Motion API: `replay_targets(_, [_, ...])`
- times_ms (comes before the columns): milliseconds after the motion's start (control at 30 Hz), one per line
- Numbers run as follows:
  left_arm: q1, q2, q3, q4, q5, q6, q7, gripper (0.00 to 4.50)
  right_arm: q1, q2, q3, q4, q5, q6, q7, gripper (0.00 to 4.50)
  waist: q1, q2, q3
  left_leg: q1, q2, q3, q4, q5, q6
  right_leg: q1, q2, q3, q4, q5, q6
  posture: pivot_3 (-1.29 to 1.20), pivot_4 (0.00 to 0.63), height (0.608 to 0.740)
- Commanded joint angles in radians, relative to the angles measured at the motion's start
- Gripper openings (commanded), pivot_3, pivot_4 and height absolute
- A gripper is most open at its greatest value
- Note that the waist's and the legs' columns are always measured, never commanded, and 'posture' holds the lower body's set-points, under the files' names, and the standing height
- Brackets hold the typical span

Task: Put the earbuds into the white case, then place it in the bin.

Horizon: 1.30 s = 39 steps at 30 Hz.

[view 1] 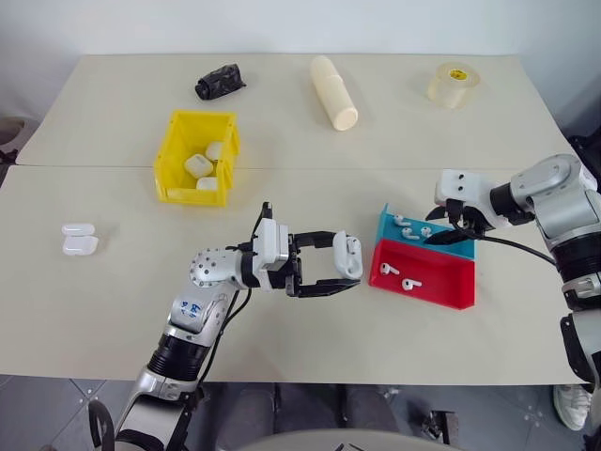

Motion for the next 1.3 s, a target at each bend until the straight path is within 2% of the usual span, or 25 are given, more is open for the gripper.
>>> replay_targets(33, [-0.001, 0.0, -0.004, -0.041, -0.001, -0.006, 0.003, 2.92, -0.001, 0.009, 0.011, 0.026, -0.038, 0.009, -0.006, 2.73, 0.0, 0.0, 0.0, 0.0, 0.0, 0.0, 0.0, 0.0, 0.0, 0.0, 0.0, 0.0, 0.0, 0.0, 0.0, 0.0, 0.15, 0.74])
replay_targets(167, [-0.001, 0.001, -0.003, -0.042, -0.001, -0.006, 0.004, 2.92, 0.003, 0.015, 0.01, 0.033, -0.041, 0.012, 0.0, 2.73, 0.0, 0.0, 0.0, 0.0, 0.0, 0.0, 0.0, 0.0, 0.0, 0.0, 0.0, 0.0, 0.0, 0.0, 0.0, 0.0, 0.15, 0.74])
replay_targets(267, [-0.002, 0.001, -0.003, -0.042, 0.0, -0.006, 0.005, 2.92, 0.008, 0.021, 0.008, 0.032, -0.038, 0.013, 0.002, 2.21, 0.0, 0.0, 0.0, 0.0, 0.0, 0.0, 0.001, 0.0, 0.0, 0.0, 0.0, 0.0, 0.0, 0.0, 0.0, 0.0, 0.15, 0.74])
replay_targets(367, [-0.002, 0.004, -0.003, -0.043, -0.001, -0.004, 0.004, 2.92, 0.017, 0.028, 0.005, 0.032, -0.036, 0.011, -0.002, 1.21, 0.0, 0.0, 0.0, 0.0, 0.0, 0.0, 0.001, 0.0, 0.0, 0.001, 0.0, 0.0, 0.0, 0.0, 0.0, 0.0, 0.15, 0.74])
replay_targets(400, [-0.001, 0.004, -0.003, -0.044, -0.001, -0.004, 0.004, 2.92, 0.018, 0.029, 0.004, 0.034, -0.037, 0.009, -0.005, 1.01, 0.0, 0.0, 0.0, 0.0, 0.0, -0.001, 0.001, 0.0, 0.0, 0.001, 0.0, 0.0, 0.0, 0.0, 0.0, 0.0, 0.15, 0.74])
replay_targets(700, [-0.001, 0.01, -0.003, -0.042, -0.004, -0.004, 0.0, 2.92, 0.036, 0.02, -0.027, 0.011, -0.026, 0.013, -0.011, 1.01, 0.0, 0.0, 0.0, 0.0, 0.0, -0.001, 0.001, 0.0, 0.0, 0.001, 0.0, 0.0, 0.0, 0.0, 0.0, 0.0, 0.15, 0.74])
replay_targets(933, [0.004, 0.01, 0.002, -0.041, -0.005, -0.01, 0.005, 2.92, 0.052, -0.046, -0.154, -0.134, 0.063, 0.091, 0.0, 1.01, 0.002, 0.001, 0.0, -0.001, -0.001, -0.001, 0.001, 0.0, 0.0, -0.001, -0.001, 0.0, 0.0, 0.0, 0.0, 0.0, 0.15, 0.74])
replay_targets(1000, [0.0, 0.009, 0.007, -0.033, -0.003, -0.013, 0.01, 2.92, 0.07, -0.068, -0.204, -0.212, 0.123, 0.163, 0.023, 1.01, 0.002, 0.001, 0.0, -0.002, -0.001, -0.001, 0.001, 0.0, 0.0, -0.001, -0.001, 0.0, 0.0, 0.0, 0.0, 0.0, 0.15, 0.74])
replay_targets(1100, [-0.012, 0.001, 0.015, -0.011, 0.001, -0.013, 0.026, 2.92, 0.136, -0.078, -0.322, -0.411, 0.279, 0.38, 0.026, 1.01, 0.004, 0.001, 0.0, -0.002, -0.001, -0.001, 0.0, 0.0, 0.0, -0.002, -0.001, -0.001, 0.0, 0.0, 0.0, 0.0, 0.15, 0.74])
replay_targets(1200, [-0.019, -0.003, 0.015, 0.001, 0.005, -0.013, 0.032, 2.92, 0.217, -0.035, -0.439, -0.601, 0.443, 0.571, -0.027, 1.01, 0.006, 0.001, 0.0, -0.002, 0.0, -0.001, 0.0, 0.0, 0.0, -0.001, -0.001, -0.001, 0.0, 0.0, 0.0, 0.0, 0.15, 0.74])
replay_targets(1300, [-0.038, -0.011, 0.015, 0.025, 0.012, -0.014, 0.039, 2.92, 0.306, 0.088, -0.587, -0.78, 0.641, 0.757, -0.15, 1.01, 0.008, 0.001, 0.001, -0.002, 0.0, -0.001, 0.001, 0.0, 0.0, -0.001, -0.001, -0.001, 0.0, 0.0, 0.0, 0.0, 0.15, 0.74])
